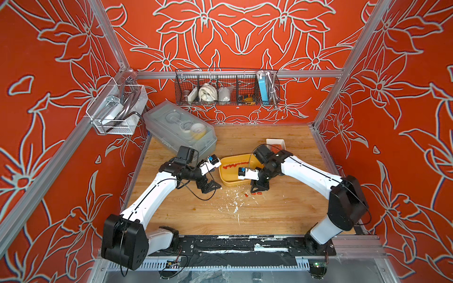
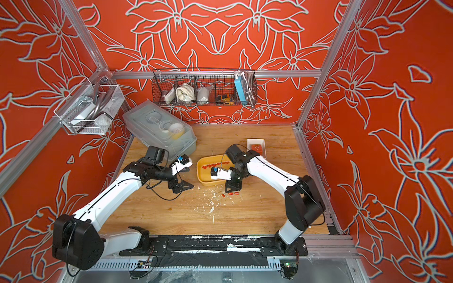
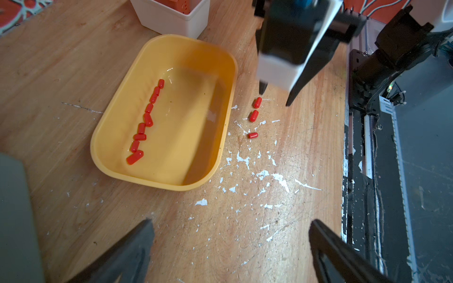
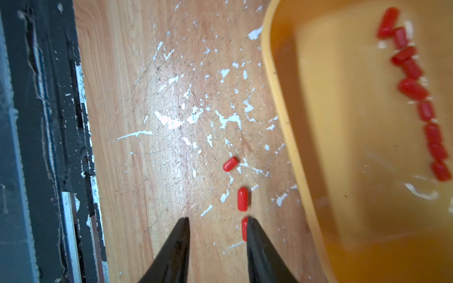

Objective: Take the screw protection sleeves out of the storage box
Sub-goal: Place the screw protection sleeve at the center of the board, then pick up the screw protection sleeve from the storage box.

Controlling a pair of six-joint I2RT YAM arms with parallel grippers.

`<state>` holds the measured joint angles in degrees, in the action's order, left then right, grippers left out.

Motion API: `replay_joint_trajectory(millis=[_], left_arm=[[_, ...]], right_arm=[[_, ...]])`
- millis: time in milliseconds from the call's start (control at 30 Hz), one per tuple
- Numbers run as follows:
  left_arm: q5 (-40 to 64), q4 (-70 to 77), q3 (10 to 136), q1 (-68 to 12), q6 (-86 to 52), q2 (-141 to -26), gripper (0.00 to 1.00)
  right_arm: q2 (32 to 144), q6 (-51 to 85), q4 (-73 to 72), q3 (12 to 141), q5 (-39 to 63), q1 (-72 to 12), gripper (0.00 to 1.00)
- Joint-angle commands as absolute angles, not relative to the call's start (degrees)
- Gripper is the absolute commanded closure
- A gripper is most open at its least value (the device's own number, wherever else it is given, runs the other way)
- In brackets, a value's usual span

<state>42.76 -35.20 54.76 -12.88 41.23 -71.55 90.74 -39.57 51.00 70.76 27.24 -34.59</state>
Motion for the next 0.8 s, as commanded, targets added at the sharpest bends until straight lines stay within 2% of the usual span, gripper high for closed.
replay_joint_trajectory(millis=[0, 200, 333, 567, 767], left_arm=[[42.8, -34.0, 57.4, -14.8, 41.0, -73.8, 0.03], [38.5, -35.7, 61.1, -18.7, 48.0, -79.1, 0.04], [35.8, -34.7, 63.1, -21.8, 51.1, -82.9, 0.04], [32.8, -22.4, 63.8, -23.7, 38.2, -87.3, 0.09], [26.2, -21.9, 66.9, -27.3, 38.8, -92.9, 0.17]], right_arm=[[87.3, -37.3, 50.9, 71.9, 31.6, -29.5, 0.61], [87.1, -33.6, 39.5, 71.1, 24.6, -26.7, 0.6], [92.8, -34.2, 36.4, 75.0, 19.6, -26.6, 0.59], [104.1, -30.2, 36.3, 84.0, 15.3, -26.4, 0.58], [100.9, -28.7, 34.5, 79.9, 17.9, -23.9, 0.58]])
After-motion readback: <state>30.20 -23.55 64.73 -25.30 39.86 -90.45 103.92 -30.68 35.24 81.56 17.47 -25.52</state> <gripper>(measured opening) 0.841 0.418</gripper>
